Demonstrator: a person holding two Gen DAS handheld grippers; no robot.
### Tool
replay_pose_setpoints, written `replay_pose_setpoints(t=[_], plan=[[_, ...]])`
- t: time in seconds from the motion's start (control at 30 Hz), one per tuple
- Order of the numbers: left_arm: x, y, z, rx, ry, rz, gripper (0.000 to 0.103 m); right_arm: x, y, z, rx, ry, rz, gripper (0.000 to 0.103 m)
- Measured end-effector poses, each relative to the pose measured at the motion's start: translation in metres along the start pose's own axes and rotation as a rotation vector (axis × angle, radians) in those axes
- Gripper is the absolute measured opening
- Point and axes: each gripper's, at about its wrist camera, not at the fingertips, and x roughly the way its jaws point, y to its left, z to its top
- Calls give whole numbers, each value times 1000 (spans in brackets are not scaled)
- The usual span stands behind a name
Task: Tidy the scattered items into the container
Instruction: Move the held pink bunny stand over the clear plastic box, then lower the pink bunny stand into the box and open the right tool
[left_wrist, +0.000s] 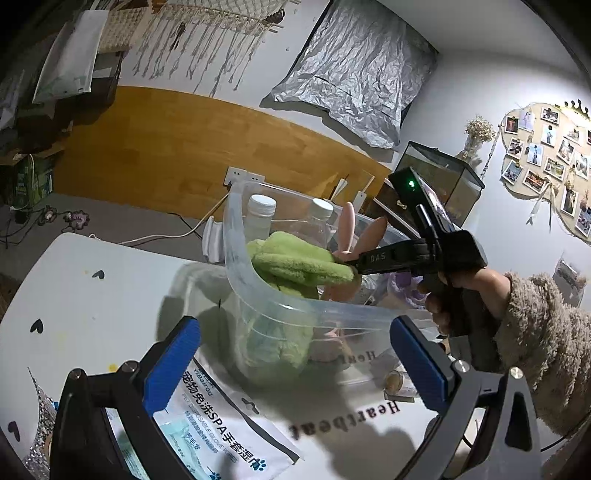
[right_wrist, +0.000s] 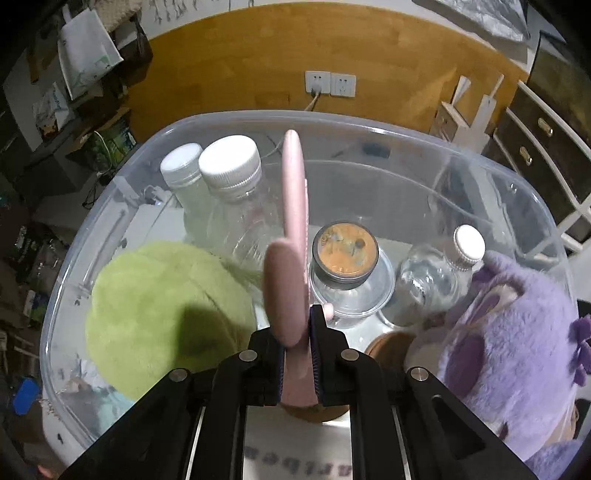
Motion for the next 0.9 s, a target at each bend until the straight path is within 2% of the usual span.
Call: replay_pose_setpoints(t=[0.13,0.2,0.23,0.27,0.53,0.7,0.9], plan=[[-1,-2,-1,-1,3,-5,103,-2,-1,-3,9,41,63,16],[-2,-2,-2,-1,4,-6,103,-7,-1,-5,9,48,91,28],[-2,-2,-2,-2,4,-5,103,-11,-2,-6,7,37,94,47],[-2,-2,-3,-2,4,-5,103,-16,-2,-7,5,25,97,62],[-5,-6,-3,7,6,-8,103,-41,-12,-13,45,-19,162,63],[-9,-10,-3,21,2,-7,103,-64,-16,-15,99,-67,247,63],[-18,-21,-3,51,-4,-9,103,-115,-33,-26,140,-227,306,63]])
